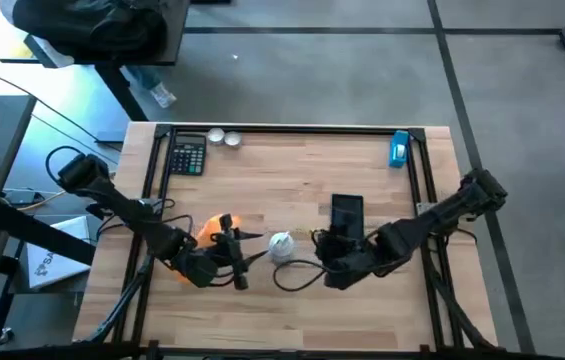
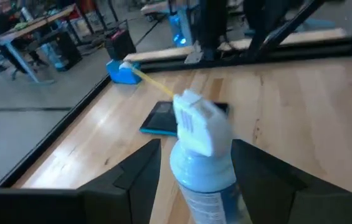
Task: Apply microfiber cloth
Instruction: Spray the back of the blue tablet using the white spray bottle
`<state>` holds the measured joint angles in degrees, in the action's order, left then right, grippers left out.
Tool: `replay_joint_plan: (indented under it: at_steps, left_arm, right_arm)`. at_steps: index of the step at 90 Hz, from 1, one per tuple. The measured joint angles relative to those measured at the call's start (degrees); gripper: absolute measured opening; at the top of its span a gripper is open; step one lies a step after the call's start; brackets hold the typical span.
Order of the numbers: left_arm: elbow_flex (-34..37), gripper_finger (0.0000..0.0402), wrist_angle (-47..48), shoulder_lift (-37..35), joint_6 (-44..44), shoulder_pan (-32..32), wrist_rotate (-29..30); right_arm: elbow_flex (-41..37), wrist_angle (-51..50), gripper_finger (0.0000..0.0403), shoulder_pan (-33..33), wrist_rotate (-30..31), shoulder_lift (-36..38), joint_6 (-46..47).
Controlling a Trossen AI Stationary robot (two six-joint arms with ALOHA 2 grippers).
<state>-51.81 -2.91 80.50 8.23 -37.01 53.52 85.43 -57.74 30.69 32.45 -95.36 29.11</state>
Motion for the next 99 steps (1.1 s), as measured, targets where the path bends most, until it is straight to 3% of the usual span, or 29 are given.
replay_joint_plan:
  at_steps: [23, 48, 59, 76, 99]
  left_arm:
    - [-0.1, 0.0176, 5.9, -6.7, -0.5, -5.9, 2.8]
    - [-0.1, 0.0176, 27.0, -8.3, 19.8, -10.9, 5.4]
    - [0.0, 0.0175, 33.1, -8.2, 25.3, -10.6, 2.8]
    - [2.5, 0.0170, 32.8, -8.2, 26.0, -9.3, 1.1]
    - [8.4, 0.0165, 31.9, -8.1, 22.2, -1.8, 3.6]
  right_arm:
    - [0.0, -7.2, 0.0189, 2.7, 0.5, -4.7, 6.6]
    - [0.0, -15.5, 0.0190, 2.1, 3.5, -12.4, 6.9]
    - [-0.5, -19.6, 0.0189, 1.9, 2.5, -13.1, 7.3]
    - [-11.4, -17.6, 0.0182, 2.0, 0.2, -2.9, 13.6]
    - [-35.6, 2.5, 0.0168, -0.6, -7.8, 13.1, 21.9]
